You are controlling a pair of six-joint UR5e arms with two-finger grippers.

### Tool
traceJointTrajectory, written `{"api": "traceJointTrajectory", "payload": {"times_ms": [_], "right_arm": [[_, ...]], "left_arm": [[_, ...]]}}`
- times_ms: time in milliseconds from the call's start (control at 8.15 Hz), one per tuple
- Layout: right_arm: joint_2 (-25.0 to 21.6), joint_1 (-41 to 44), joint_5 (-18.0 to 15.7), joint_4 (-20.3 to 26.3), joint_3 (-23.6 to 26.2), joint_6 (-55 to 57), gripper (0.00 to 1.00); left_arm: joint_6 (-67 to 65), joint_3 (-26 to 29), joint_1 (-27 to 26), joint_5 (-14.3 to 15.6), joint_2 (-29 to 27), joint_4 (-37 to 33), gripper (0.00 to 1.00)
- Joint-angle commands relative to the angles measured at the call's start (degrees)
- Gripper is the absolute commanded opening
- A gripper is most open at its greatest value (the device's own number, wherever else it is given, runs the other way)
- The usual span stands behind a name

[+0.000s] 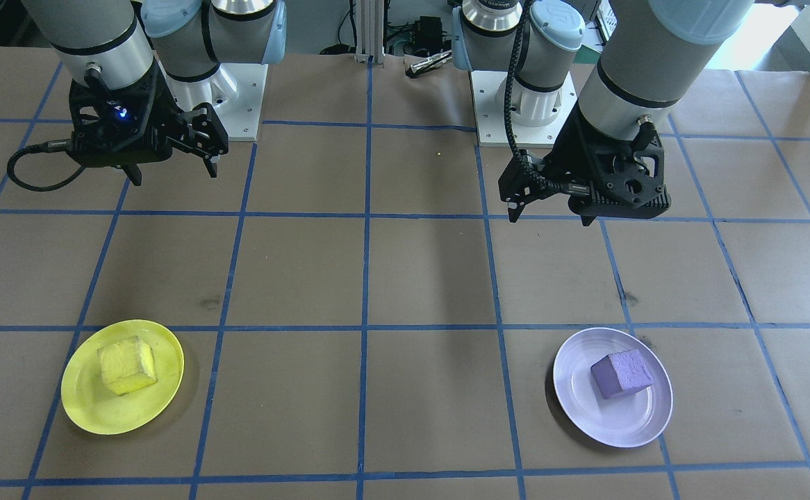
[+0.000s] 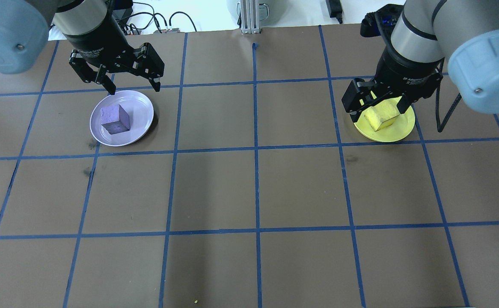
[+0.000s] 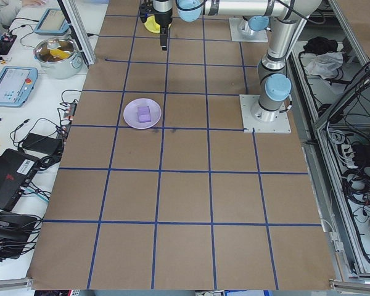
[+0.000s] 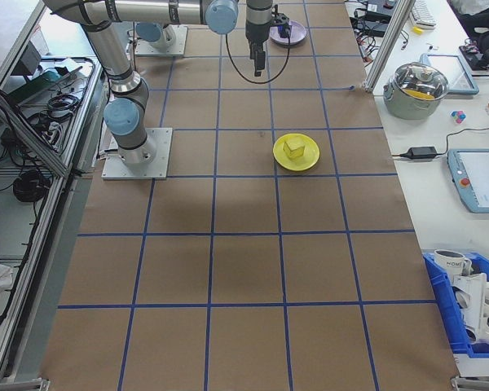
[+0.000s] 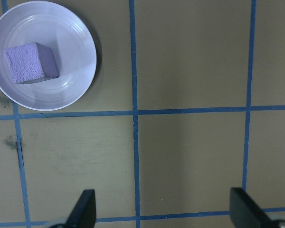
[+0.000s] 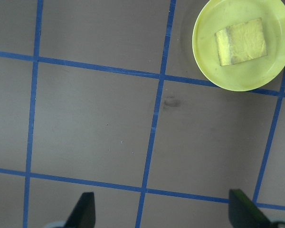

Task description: Sort blocks by color into plates

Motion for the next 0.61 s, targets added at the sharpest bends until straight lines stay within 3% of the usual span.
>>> {"api": "traceJointTrajectory", "payload": {"times_ms": [0, 491], "right_arm": [[0.0, 0.0, 0.0, 0.3, 0.0, -0.1, 1.0], [-0.2, 0.0, -0.9, -0.2, 0.0, 0.0, 1.0]], "left_arm": [[0.0, -0.1, 0.1, 0.1, 0.2, 0.0, 1.0], [0.0, 0.0, 0.1, 0.0, 0.0, 0.0, 1.0]]}}
